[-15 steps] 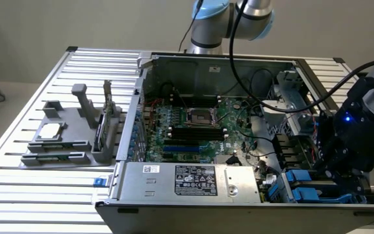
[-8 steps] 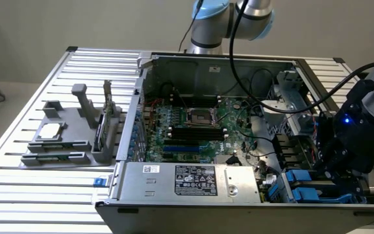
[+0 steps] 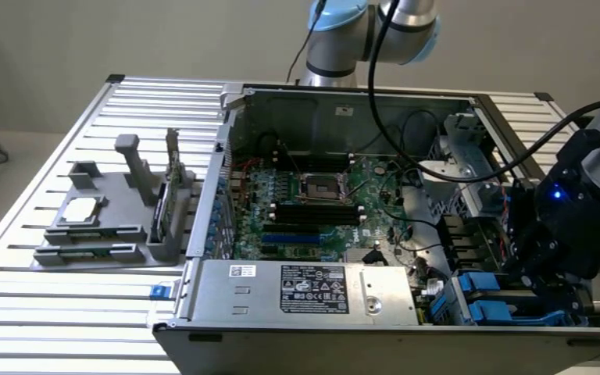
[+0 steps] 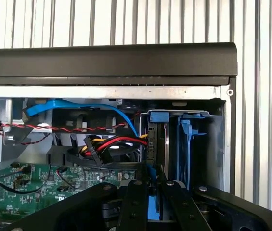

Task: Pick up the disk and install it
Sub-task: 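Insert the second disk wire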

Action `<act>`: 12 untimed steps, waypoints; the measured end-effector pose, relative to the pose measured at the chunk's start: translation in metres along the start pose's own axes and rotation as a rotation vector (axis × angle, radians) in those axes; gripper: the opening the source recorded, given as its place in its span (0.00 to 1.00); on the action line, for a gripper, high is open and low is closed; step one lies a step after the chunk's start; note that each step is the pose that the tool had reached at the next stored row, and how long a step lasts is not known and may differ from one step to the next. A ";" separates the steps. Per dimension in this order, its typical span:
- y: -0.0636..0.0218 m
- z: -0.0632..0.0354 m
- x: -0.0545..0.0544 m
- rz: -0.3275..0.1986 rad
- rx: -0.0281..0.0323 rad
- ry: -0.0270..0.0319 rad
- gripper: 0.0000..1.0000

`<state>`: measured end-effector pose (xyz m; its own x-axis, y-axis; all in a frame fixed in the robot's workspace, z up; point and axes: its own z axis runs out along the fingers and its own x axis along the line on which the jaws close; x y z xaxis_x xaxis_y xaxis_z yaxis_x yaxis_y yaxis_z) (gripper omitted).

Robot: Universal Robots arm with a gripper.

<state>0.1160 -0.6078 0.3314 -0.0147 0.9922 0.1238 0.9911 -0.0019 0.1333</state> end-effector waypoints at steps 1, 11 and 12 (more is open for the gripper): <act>0.0000 0.0000 0.000 0.000 0.0002 0.0002 0.18; -0.0027 -0.0113 0.001 0.000 0.0020 0.0000 0.43; -0.0050 -0.0129 0.001 0.000 0.0020 -0.0001 0.43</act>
<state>0.1094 -0.6087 0.3435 -0.0144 0.9922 0.1237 0.9913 -0.0020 0.1313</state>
